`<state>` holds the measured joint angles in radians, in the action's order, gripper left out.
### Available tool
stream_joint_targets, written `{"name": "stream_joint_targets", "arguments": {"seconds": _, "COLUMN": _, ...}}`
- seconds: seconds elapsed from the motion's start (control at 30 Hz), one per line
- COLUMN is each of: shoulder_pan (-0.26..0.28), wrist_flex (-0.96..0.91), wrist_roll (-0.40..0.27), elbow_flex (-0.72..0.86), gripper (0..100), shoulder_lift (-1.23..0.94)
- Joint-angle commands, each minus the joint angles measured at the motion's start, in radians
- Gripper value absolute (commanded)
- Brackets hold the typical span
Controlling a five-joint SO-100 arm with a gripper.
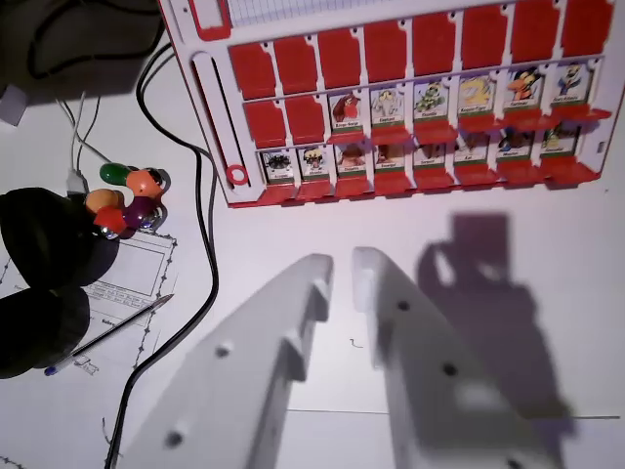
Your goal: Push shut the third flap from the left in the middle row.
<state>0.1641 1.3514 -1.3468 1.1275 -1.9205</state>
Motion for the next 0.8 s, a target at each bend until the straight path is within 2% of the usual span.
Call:
{"name": "stream_joint_targets", "arguments": {"seconds": 0.0, "shoulder_pan": 0.012, "wrist_flex": 0.008, "wrist_roll": 0.02, "elbow_flex": -0.118, "gripper": 2, "shoulder_lift": 0.034}}
{"name": "stream_joint_targets", "arguments": {"seconds": 0.4, "shoulder_pan": 0.021, "wrist_flex": 0.064, "wrist_roll": 0.074, "elbow_flex": -0.207, "gripper": 2, "shoulder_lift": 0.204}}
{"name": "stream_joint_targets", "arguments": {"seconds": 0.77, "shoulder_pan": 0.031, "wrist_flex": 0.041, "wrist_roll": 0.146, "elbow_flex": -0.27, "gripper": 2, "shoulder_lift": 0.393}}
